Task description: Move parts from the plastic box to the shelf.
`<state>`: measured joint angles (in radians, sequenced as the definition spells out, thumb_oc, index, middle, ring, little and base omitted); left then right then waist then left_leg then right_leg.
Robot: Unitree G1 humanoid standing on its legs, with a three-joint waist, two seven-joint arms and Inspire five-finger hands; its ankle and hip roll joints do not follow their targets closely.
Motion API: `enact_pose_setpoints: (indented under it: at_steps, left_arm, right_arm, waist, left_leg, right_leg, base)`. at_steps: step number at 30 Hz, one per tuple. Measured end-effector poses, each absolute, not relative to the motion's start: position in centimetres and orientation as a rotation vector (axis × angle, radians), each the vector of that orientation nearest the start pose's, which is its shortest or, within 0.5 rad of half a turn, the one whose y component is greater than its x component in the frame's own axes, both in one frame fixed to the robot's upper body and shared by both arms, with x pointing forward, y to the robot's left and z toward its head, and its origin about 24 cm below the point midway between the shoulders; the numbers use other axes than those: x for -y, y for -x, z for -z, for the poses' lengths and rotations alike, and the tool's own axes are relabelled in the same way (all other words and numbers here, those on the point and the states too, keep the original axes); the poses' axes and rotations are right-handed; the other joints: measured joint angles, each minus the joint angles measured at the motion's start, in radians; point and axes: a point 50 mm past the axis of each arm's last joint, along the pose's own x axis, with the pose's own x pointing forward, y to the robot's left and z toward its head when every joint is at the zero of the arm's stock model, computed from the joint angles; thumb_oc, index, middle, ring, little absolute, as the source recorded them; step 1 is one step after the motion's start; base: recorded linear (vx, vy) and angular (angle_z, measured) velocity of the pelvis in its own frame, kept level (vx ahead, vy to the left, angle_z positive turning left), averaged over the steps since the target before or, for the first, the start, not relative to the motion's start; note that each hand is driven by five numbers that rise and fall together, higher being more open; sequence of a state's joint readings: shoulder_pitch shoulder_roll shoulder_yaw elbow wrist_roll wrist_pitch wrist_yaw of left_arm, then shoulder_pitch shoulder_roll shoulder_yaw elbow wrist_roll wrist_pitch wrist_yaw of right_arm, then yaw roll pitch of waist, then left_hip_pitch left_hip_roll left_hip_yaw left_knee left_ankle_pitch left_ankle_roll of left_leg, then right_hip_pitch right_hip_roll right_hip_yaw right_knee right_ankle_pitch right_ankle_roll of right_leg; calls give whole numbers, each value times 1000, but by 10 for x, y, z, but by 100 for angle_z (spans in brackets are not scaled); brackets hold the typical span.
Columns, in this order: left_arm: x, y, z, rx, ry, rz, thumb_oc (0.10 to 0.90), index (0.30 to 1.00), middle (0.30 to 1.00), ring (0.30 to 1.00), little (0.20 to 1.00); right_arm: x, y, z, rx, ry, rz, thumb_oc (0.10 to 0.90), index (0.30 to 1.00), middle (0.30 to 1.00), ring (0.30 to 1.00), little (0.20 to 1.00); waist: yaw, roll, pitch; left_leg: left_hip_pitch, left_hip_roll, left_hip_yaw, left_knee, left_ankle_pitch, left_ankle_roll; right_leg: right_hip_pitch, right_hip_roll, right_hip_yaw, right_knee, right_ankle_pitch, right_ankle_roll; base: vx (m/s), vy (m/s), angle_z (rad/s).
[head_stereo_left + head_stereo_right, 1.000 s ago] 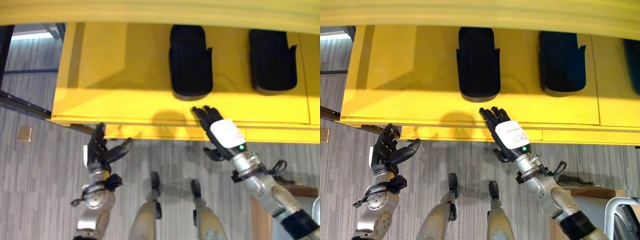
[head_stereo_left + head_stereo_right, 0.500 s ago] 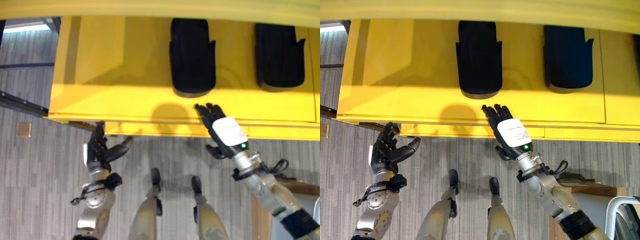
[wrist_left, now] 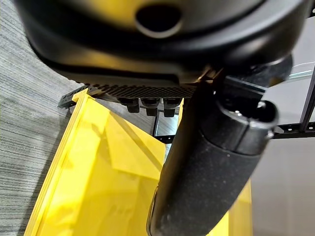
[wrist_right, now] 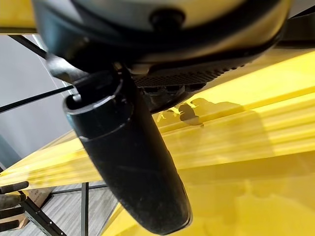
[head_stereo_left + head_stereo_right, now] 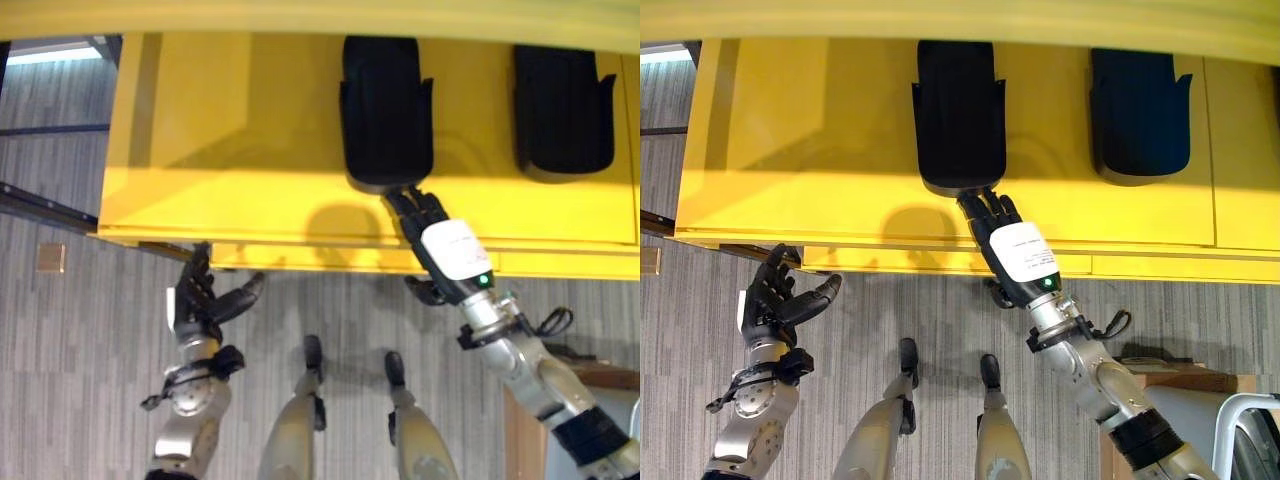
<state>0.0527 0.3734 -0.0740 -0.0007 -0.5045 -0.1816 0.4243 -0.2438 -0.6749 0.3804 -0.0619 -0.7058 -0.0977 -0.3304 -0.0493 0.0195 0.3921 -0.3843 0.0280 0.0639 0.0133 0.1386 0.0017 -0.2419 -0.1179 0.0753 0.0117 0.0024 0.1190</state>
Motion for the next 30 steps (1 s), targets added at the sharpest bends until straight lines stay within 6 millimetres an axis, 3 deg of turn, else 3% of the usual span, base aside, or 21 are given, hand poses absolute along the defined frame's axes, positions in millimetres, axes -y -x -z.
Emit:
enact_pose_setpoints:
  at_steps: [30]
  left_arm:
    - [-227, -241, -56, 87, 160, -384, 900, 1000, 1000, 1000, 1000]
  right_arm:
    - [160, -288, -119, 586, 1281, -69, 900, 1000, 1000, 1000, 1000]
  waist:
    - [3, 5, 0]
  left_leg:
    - [-17, -3, -9, 4, 1, 0]
  right_leg:
    - [-17, -1, -6, 10, -5, 1]
  base:
    - [0, 1, 0]
